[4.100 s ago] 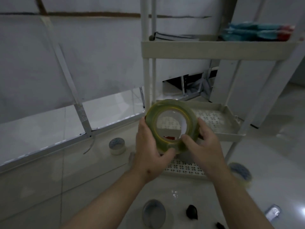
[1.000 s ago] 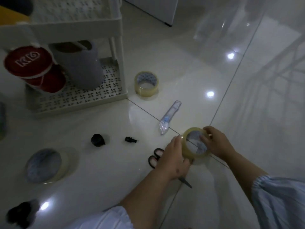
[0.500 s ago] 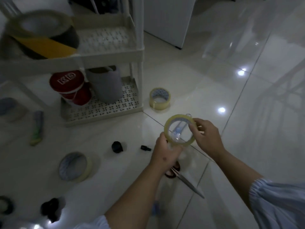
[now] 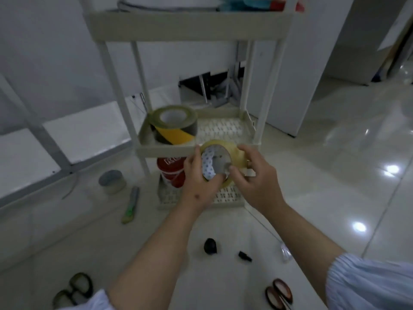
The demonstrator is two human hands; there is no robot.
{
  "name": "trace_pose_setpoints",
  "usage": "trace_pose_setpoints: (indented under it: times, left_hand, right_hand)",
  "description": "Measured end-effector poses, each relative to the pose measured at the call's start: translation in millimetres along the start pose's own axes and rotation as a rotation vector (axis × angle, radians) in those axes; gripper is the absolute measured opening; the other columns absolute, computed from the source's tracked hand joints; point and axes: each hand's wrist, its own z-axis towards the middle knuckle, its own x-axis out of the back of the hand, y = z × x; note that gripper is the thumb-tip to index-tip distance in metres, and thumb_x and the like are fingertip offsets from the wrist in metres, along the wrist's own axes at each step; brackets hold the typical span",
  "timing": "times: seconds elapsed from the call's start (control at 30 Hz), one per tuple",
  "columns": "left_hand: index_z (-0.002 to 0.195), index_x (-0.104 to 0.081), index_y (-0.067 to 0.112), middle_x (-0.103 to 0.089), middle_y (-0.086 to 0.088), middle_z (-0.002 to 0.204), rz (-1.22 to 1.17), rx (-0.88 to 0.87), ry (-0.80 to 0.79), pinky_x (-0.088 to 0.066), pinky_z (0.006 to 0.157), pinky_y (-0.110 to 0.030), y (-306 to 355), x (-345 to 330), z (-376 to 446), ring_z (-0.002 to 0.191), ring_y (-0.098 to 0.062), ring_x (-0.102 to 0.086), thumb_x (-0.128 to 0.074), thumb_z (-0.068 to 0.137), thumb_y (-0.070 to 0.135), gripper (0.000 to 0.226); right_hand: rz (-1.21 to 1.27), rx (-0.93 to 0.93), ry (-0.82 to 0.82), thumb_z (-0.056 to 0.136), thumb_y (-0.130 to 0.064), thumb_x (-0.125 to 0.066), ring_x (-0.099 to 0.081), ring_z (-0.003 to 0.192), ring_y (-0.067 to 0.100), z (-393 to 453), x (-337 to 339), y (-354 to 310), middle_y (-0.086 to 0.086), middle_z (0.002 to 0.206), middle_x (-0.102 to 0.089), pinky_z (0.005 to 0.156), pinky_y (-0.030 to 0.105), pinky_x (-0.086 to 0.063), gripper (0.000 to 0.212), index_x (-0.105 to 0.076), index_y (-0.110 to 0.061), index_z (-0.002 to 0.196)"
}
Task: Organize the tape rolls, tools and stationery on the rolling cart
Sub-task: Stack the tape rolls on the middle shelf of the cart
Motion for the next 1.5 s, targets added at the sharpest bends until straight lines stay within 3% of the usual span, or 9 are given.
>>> trace_pose_setpoints:
  times: [0.1, 0.23, 0.37, 0.5, 0.67, 0.77, 0.9, 1.17, 1.5]
  left_hand:
    - [0.147, -0.005, 0.023, -0.012, 0.001, 0.151, 0.043, -0.09, -0.026, -0.03, 0.099, -0.023, 18.0, 19.6, 24.2, 0.134, -0.011, -0.024, -0.057, 0.089, 0.028, 0.078]
    - [0.142, -0.021, 0.025, -0.036, 0.003, 0.142, 0.072, -0.205, -0.079, -0.037, 0.104, -0.027, 29.1, 37.9, 52.3, 0.129, -0.01, -0.037, -0.058, 0.086, 0.03, 0.068]
    - [0.146, -0.006, 0.028, -0.027, -0.002, 0.151, 0.282, -0.263, -0.181, -0.032, 0.112, -0.04, 29.2, 46.4, 80.8, 0.136, -0.017, -0.031, -0.054, 0.091, 0.024, 0.073]
    - [0.147, -0.008, 0.024, -0.025, -0.01, 0.151, 0.481, -0.255, -0.174, -0.029, 0.111, -0.046, 25.7, 54.1, 103.9, 0.138, -0.031, -0.025, -0.055, 0.09, 0.023, 0.074]
    - [0.145, -0.005, 0.032, -0.018, -0.002, 0.155, 0.884, -0.239, -0.121, -0.014, 0.112, -0.055, -2.0, 69.0, 121.4, 0.143, -0.025, -0.011, -0.047, 0.09, 0.042, 0.07]
    - [0.146, -0.005, 0.027, -0.011, 0.001, 0.157, 0.912, -0.179, -0.074, -0.003, 0.115, -0.051, -20.2, 66.0, 122.5, 0.144, -0.021, -0.004, -0.038, 0.092, 0.052, 0.068]
    - [0.147, -0.005, 0.022, -0.004, 0.003, 0.158, 0.954, -0.154, -0.025, 0.004, 0.115, -0.047, -34.4, 61.4, 126.1, 0.145, -0.018, 0.002, -0.031, 0.092, 0.055, 0.069]
    - [0.146, -0.011, 0.022, -0.009, 0.003, 0.157, 0.921, -0.157, 0.025, 0.005, 0.116, -0.044, -34.8, 59.5, 126.9, 0.144, -0.016, -0.001, -0.037, 0.09, 0.053, 0.069]
    - [0.145, -0.015, 0.019, -0.014, 0.0, 0.155, 0.893, -0.119, 0.017, 0.0, 0.117, -0.05, -22.0, 57.8, 126.7, 0.143, -0.02, -0.006, -0.045, 0.089, 0.046, 0.069]
  right_hand:
    - [0.051, 0.004, 0.012, 0.083, -0.016, -0.063, -0.053, 0.086, 0.004, 31.3, -6.9, -18.3, 0.002, 0.103, -0.06, 0.072, 0.008, -0.043, 0.04, -0.05, -0.012, 0.12]
    - [0.082, -0.027, 0.036, 0.084, -0.016, -0.061, -0.054, 0.107, 0.021, 61.7, -23.5, -30.0, 0.009, 0.12, -0.057, 0.091, 0.033, -0.046, 0.043, -0.047, -0.011, 0.124]
    - [0.009, -0.087, 0.086, 0.086, -0.019, -0.059, -0.048, 0.116, 0.024, 87.2, -44.7, -25.7, 0.012, 0.128, -0.053, 0.092, 0.026, -0.036, 0.045, -0.045, -0.01, 0.128]
    - [-0.059, -0.125, 0.125, 0.089, -0.015, -0.054, -0.045, 0.115, 0.033, 106.9, -58.7, -14.9, 0.021, 0.126, -0.047, 0.074, 0.019, -0.027, 0.043, -0.041, -0.005, 0.128]
    - [-0.094, -0.261, 0.115, 0.087, -0.012, -0.055, -0.042, 0.117, 0.033, 124.4, -76.8, 6.6, 0.022, 0.132, -0.041, 0.088, 0.027, -0.033, 0.048, -0.039, -0.011, 0.132]
    - [-0.08, -0.255, 0.068, 0.087, -0.011, -0.055, -0.041, 0.117, 0.034, 134.7, -91.4, 13.4, 0.021, 0.133, -0.038, 0.093, 0.032, -0.036, 0.049, -0.037, -0.012, 0.133]
    - [-0.087, -0.2, 0.011, 0.087, -0.007, -0.056, -0.04, 0.117, 0.031, 146.6, -107.5, 15.1, 0.019, 0.133, -0.037, 0.086, 0.022, -0.032, 0.05, -0.036, -0.011, 0.133]
    - [-0.194, -0.186, -0.213, 0.092, -0.008, -0.045, -0.018, 0.136, 0.036, 156.9, -111.9, 17.6, 0.02, 0.15, -0.008, 0.111, 0.044, -0.025, 0.064, -0.008, -0.01, 0.143]
    - [-0.3, -0.252, -0.425, 0.088, -0.009, -0.053, -0.01, 0.14, 0.032, 167.4, -97.6, 16.9, 0.019, 0.152, 0.003, 0.111, 0.04, -0.026, 0.08, 0.004, -0.017, 0.144]
